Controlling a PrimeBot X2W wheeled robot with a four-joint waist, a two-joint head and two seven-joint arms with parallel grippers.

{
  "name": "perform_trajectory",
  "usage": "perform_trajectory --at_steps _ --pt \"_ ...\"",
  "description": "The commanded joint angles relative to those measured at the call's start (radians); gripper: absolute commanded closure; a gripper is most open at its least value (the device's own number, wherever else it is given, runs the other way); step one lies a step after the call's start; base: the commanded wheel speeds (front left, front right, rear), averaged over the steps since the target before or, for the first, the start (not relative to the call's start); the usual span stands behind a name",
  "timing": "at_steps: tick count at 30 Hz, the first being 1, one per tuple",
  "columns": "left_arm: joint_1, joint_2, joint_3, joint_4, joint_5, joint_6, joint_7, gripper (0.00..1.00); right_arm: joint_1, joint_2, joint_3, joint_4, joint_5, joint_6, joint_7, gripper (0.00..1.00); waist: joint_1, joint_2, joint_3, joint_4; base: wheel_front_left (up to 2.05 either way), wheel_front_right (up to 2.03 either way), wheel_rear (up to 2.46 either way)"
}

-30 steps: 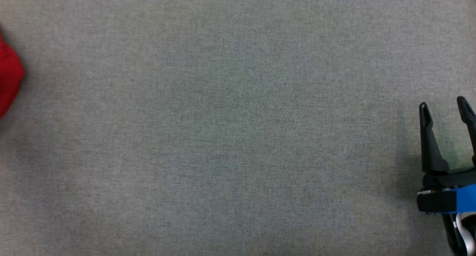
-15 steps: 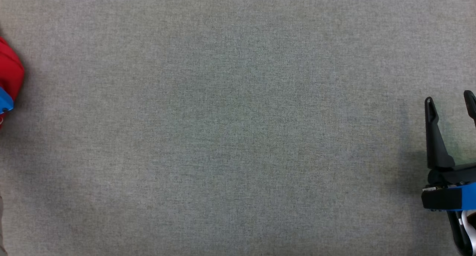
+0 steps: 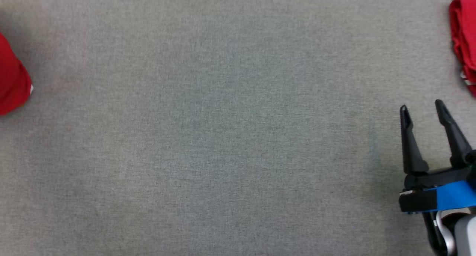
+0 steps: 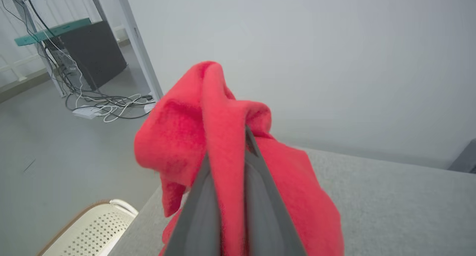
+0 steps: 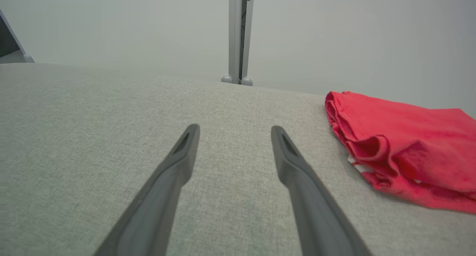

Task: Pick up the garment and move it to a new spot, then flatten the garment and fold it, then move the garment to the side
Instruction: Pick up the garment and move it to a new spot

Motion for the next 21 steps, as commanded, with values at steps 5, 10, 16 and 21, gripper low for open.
perform_trajectory --at_steps 5,10,16,21 --pt "-0.060 -0.003 -0.061 -0.100 0.018 -0.012 -0.087 1.00 -0.014 0.036 0.025 0.077 0.013 0.000 -0.038 0.00 0.0000 -0.0001 -0.095 -0.062 0.00 0.00 0.00" --pt "-0.088 -0.024 -0.129 -0.238 0.029 -0.016 -0.101 1.00 -0.013 0.064 0.042 0.141 0.025 0.000 -0.069 0.00 0.0000 -0.0001 -0.149 -0.123 0.00 0.00 0.00" --pt "-0.113 -0.069 -0.217 -0.396 0.022 -0.017 -0.071 1.00 -0.018 0.088 0.057 0.197 0.033 0.000 -0.096 0.00 0.0000 -0.0001 -0.187 -0.192 0.00 0.00 0.00" --pt "-0.128 -0.133 -0.304 -0.541 0.007 -0.014 -0.004 1.00 -0.026 0.103 0.071 0.246 0.046 0.000 -0.115 0.00 0.0000 -0.0001 -0.214 -0.258 0.00 0.00 0.00"
